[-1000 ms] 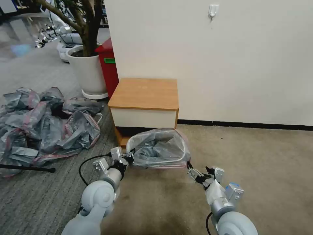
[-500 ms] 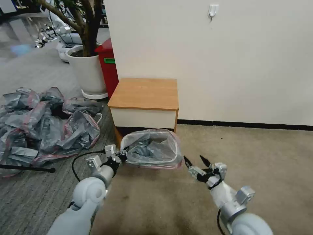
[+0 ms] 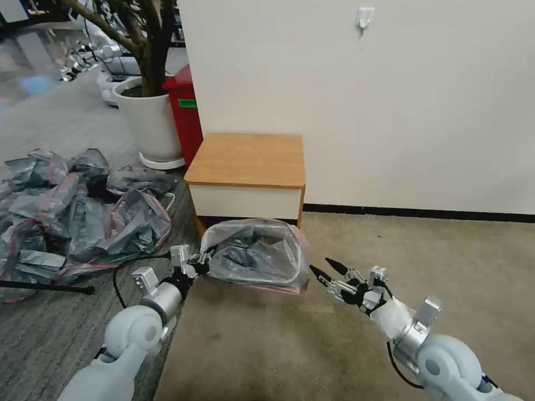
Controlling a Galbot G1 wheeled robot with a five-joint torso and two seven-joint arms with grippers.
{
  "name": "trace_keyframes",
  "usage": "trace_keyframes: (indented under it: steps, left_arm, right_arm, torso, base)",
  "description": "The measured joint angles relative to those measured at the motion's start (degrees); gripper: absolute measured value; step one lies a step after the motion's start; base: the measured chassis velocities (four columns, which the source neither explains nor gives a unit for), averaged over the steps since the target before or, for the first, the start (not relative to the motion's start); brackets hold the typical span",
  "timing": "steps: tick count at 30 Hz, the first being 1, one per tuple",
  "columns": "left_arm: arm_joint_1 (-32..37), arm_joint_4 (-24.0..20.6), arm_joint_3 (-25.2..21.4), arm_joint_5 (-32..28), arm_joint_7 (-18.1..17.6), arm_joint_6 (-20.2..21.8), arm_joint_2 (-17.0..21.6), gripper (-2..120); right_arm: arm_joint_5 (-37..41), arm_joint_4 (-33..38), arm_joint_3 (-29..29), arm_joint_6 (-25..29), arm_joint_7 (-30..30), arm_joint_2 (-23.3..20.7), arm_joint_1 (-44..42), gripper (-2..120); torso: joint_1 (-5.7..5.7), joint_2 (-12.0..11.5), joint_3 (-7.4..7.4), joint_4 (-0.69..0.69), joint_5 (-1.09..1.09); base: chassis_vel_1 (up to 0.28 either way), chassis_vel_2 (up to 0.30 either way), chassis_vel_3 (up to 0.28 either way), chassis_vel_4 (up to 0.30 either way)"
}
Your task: Pick up the garbage bag from the table and place it over the trash can.
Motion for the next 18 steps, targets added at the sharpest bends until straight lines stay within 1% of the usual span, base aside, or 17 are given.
trace_keyframes:
  steps: [8, 16, 18]
  left_arm:
    - [0.75, -0.93, 0.05, 0.29, -0.09, -0.02, -0.16, 3]
    - [0.91, -1.05, 0.19, 0.48, -0.3, 0.01, -0.46, 3]
    - [0.89, -1.09, 0.33, 0.57, -0.36, 0.02, -0.61, 3]
  right_arm:
    - [0.21, -0.95, -2.7, -0.45, 0.35, 0.08, 3.05, 72]
    - [0.12, -0.82, -3.71, -0.5, 1.24, 0.33, 3.97, 67]
    - [0.04, -0.82, -3.82, -0.51, 1.31, 0.34, 4.02, 63]
  torso:
    - [0.0, 0.0, 0.0, 0.0, 0.0]
    - [0.0, 0.0, 0.0, 0.01, 0.0]
    - [0.0, 0.0, 0.0, 0.0, 0.0]
  base:
    - [0.0, 0.0, 0.0, 0.0]
    - [0.0, 0.0, 0.0, 0.0]
    - [0.0, 0.0, 0.0, 0.0]
